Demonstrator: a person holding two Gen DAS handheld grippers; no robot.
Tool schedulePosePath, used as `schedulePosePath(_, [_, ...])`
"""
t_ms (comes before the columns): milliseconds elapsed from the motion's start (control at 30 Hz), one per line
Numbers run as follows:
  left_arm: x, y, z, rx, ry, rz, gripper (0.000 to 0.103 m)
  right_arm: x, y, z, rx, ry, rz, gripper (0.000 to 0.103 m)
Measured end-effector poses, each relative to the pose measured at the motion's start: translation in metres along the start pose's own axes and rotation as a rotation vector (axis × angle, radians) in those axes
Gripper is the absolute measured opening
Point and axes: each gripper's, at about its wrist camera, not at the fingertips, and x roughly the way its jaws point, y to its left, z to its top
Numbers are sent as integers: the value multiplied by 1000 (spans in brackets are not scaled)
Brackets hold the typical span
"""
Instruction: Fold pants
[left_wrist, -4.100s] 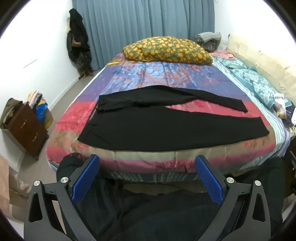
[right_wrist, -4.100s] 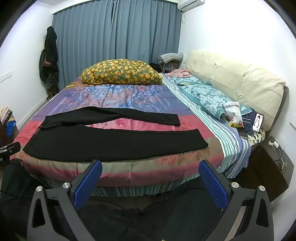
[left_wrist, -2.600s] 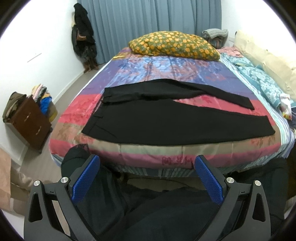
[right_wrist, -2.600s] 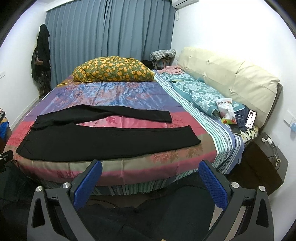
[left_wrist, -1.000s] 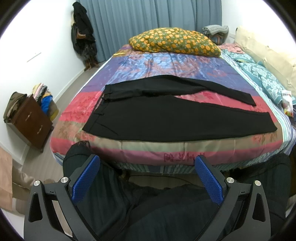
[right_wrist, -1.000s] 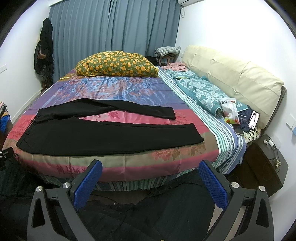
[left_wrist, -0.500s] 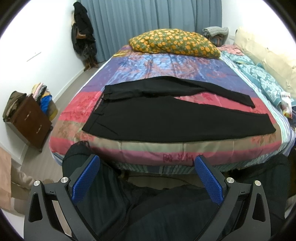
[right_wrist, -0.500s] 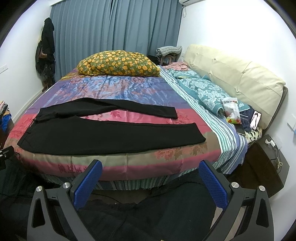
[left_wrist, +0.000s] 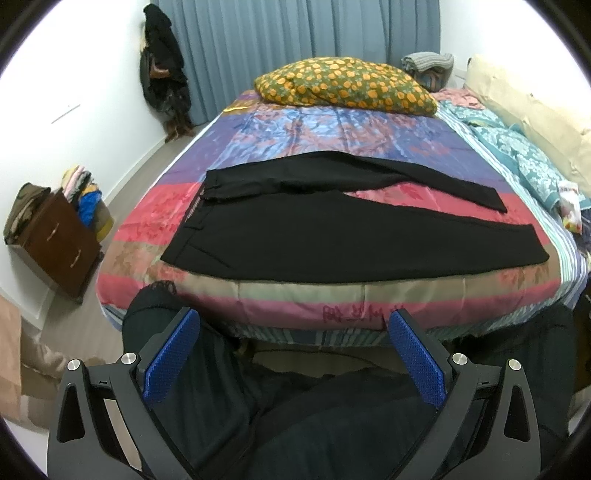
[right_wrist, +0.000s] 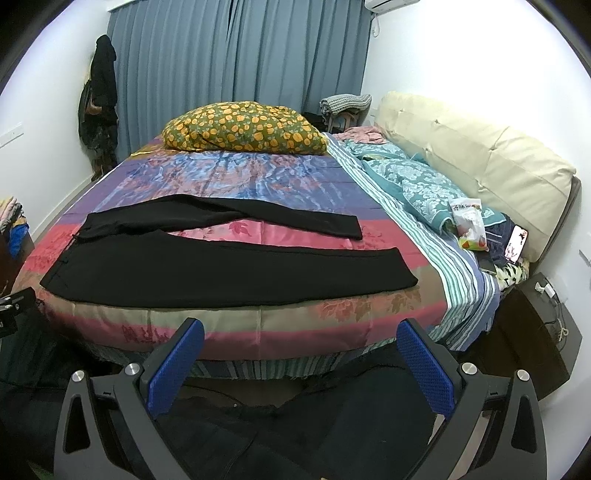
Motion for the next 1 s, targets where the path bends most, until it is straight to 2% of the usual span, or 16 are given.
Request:
schedulePosePath(433, [0, 0, 1, 1, -4, -4, 102, -2, 10, 1, -52, -7, 30, 103])
schedulePosePath(1000, [-4, 3, 5, -14, -10, -18, 102, -7, 19, 2, -102, -32, 133, 103])
